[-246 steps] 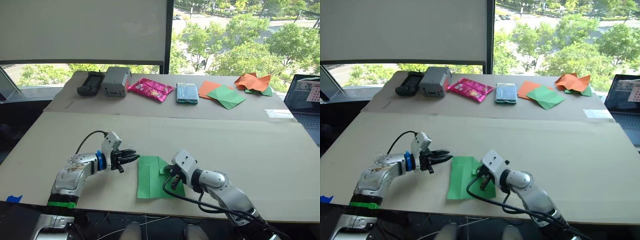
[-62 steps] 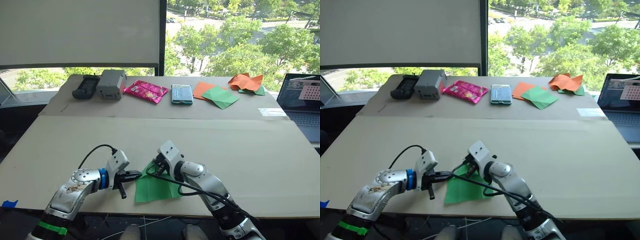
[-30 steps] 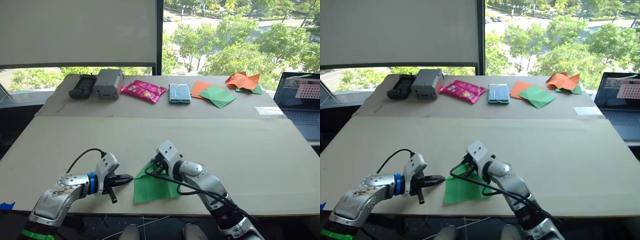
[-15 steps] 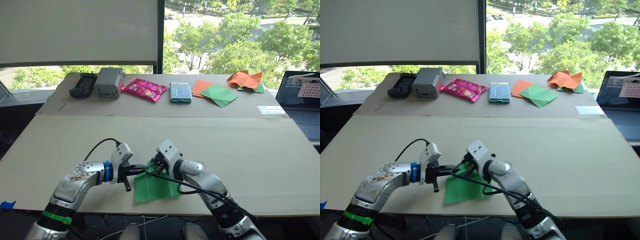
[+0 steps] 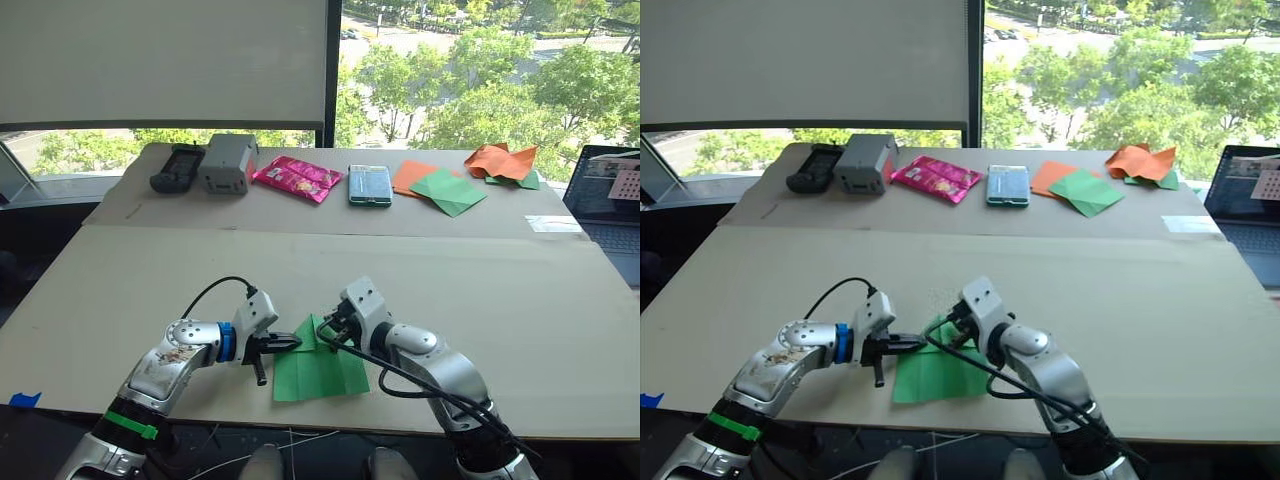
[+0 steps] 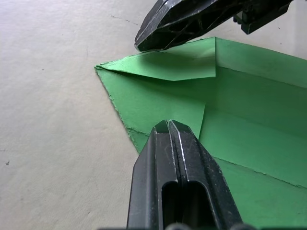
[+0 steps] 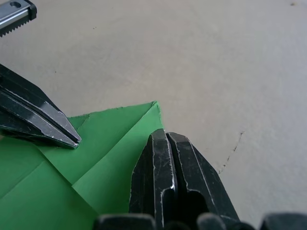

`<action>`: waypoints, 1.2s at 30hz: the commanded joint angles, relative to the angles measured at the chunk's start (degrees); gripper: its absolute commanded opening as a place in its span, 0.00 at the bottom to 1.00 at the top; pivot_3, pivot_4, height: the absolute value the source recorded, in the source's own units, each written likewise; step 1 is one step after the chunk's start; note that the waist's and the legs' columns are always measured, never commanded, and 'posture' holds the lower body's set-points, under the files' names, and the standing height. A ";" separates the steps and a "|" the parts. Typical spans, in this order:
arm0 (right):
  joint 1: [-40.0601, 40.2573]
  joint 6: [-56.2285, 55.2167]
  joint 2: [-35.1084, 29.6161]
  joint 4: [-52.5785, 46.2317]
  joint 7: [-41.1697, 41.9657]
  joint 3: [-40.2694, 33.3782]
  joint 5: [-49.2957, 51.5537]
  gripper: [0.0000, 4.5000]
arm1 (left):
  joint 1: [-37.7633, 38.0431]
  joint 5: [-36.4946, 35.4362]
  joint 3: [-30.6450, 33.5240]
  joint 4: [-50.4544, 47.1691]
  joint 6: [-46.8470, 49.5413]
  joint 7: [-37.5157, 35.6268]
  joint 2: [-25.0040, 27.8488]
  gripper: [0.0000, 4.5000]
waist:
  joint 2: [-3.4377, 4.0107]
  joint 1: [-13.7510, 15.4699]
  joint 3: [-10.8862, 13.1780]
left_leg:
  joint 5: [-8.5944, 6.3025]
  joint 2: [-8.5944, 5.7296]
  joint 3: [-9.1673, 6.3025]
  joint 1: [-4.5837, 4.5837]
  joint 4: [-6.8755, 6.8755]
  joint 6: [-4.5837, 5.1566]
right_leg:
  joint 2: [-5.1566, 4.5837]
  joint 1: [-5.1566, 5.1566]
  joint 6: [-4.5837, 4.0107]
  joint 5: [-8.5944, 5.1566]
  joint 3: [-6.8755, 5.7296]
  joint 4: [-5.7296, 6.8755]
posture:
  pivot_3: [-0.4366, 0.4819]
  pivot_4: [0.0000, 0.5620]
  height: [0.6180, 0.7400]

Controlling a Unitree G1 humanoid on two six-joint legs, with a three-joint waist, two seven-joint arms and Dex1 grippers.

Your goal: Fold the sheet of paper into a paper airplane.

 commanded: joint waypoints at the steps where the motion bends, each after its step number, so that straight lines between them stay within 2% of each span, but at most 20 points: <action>1: 2.83 3.12 -1.80 -10.97 1.00 -5.04 4.53 0.00 | 1.10 2.70 -1.86 2.08 0.28 0.23 0.00 0.01 | 0.01 0.20 0.01 | 0.00 0.00 0.00 -0.01 0.00 0.00 | 0.00 0.00 0.00 0.00 0.00 -0.01 | 0.48 0.27 0.84; 4: 8.02 5.37 -5.56 -18.69 3.01 -8.36 8.16 0.00 | 1.08 2.94 -2.14 2.33 0.09 0.21 -0.26 0.01 | -0.01 0.23 0.00 | 0.00 -0.02 0.01 -0.05 0.02 0.00 | -0.04 0.03 0.00 0.00 -0.01 -0.09 | 0.48 0.27 0.84; 8: 18.68 6.92 -14.48 -26.53 9.26 -11.89 14.20 0.00 | 0.42 3.45 -2.66 3.04 -0.40 -0.28 -0.50 0.01 | -0.02 0.34 0.01 | -0.01 -0.06 0.04 -0.08 0.03 -0.01 | -0.12 0.06 0.02 -0.01 -0.04 -0.23 | 0.48 0.27 0.84; 11: 24.73 5.23 -20.34 -28.53 11.91 -10.95 15.84 0.00 | -0.01 3.88 -3.00 3.83 -0.98 -0.83 -0.78 0.01 | 0.03 0.12 0.09 | -0.01 -0.04 0.06 -0.09 0.03 -0.02 | -0.17 0.08 0.02 -0.01 -0.08 -0.46 | 0.48 0.27 0.84; 14: 26.44 3.50 -22.55 -27.19 10.19 -8.08 14.39 0.00 | -0.30 4.19 -3.19 4.47 -1.52 -1.22 -0.86 0.01 | 0.01 -0.24 0.21 | -0.02 -0.06 0.06 -0.11 0.07 -0.03 | -0.36 0.02 0.01 -0.01 -0.25 -0.86 | 0.48 0.27 0.84; 17: 27.02 2.58 -22.73 -24.88 7.31 -5.69 12.41 0.00 | -0.57 4.52 -3.48 4.99 -2.06 -1.54 -0.85 0.01 | 0.06 -0.19 0.27 | -0.04 -0.12 0.15 -0.18 0.42 -0.06 | -1.09 -0.01 0.03 -0.02 -1.00 -0.96 | 0.48 0.27 0.84; 23: 28.22 -2.16 -21.78 -20.77 2.39 -2.61 8.62 0.00 | -1.11 4.96 -3.75 5.53 -2.55 -1.85 -0.81 0.01 | -0.03 0.04 0.17 | -0.07 -0.07 0.15 -0.42 0.49 -0.11 | -1.31 0.02 0.03 -0.02 -1.50 -1.30 | 0.48 0.27 0.84; 36: 25.51 -9.78 -13.06 -16.14 -2.14 -8.33 10.90 0.00 | -1.44 5.62 -3.84 6.09 -3.10 -2.22 -1.05 0.01 | 0.09 0.20 0.13 | -0.07 -0.01 0.16 -0.45 0.49 -0.10 | -1.31 0.01 0.04 -0.01 -1.59 -1.26 | 0.48 0.27 0.84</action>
